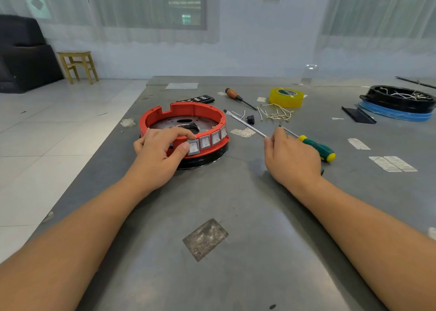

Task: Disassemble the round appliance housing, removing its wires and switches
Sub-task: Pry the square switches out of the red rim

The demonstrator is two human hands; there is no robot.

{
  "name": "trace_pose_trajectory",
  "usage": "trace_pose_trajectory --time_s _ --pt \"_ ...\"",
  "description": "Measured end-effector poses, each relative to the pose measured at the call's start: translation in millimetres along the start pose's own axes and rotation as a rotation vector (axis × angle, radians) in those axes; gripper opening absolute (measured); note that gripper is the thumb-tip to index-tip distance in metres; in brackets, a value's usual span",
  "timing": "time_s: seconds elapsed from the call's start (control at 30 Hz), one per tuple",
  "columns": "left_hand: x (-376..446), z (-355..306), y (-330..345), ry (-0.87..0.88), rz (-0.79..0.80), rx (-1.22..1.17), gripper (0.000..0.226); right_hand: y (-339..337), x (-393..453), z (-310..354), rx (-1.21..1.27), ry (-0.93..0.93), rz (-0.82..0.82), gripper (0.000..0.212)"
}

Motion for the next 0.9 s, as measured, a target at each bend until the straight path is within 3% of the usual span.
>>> trace_pose_trajectory --time_s 0.2,0.37,0.6,0.73,0.9 --pt "-3.6 -0.6 -0.7 0.02 0.001 0.01 0.026 14.1 -7.6 -7.1 -0.076 0.022 0.216 0.026" --pt "-5.7 -0.8 0.4 0.051 0.002 0.074 0.049 7.4 -8.8 0.7 -0.12 -0.017 0.261 0.033" --pt "-7.3 -6.0 -4.1 0.106 -0.068 0.073 0.052 4.2 -9.8 7.0 -0.165 -0.043 0.266 0.033" --pt "-10.8 -14.6 -5.1 0.166 -0.107 0.103 0.041 -6.2 -7.9 19.7 -0.126 -0.121 0.158 0.038" --pt "-16.5 -34.4 -7.2 0.26 -0.171 0.148 0.039 -33.2 -16.9 70.8 0.171 -0.367 -0.052 0.048"
Point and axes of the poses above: each hand's wrist, its own x-axis towards the middle knuckle, its own y-axis out of the palm, z = x × y, the point moved 10 cm from there along x, towards the middle knuckle, and after that the axes turned 7 degrees about -y, right-handed, at the moved point
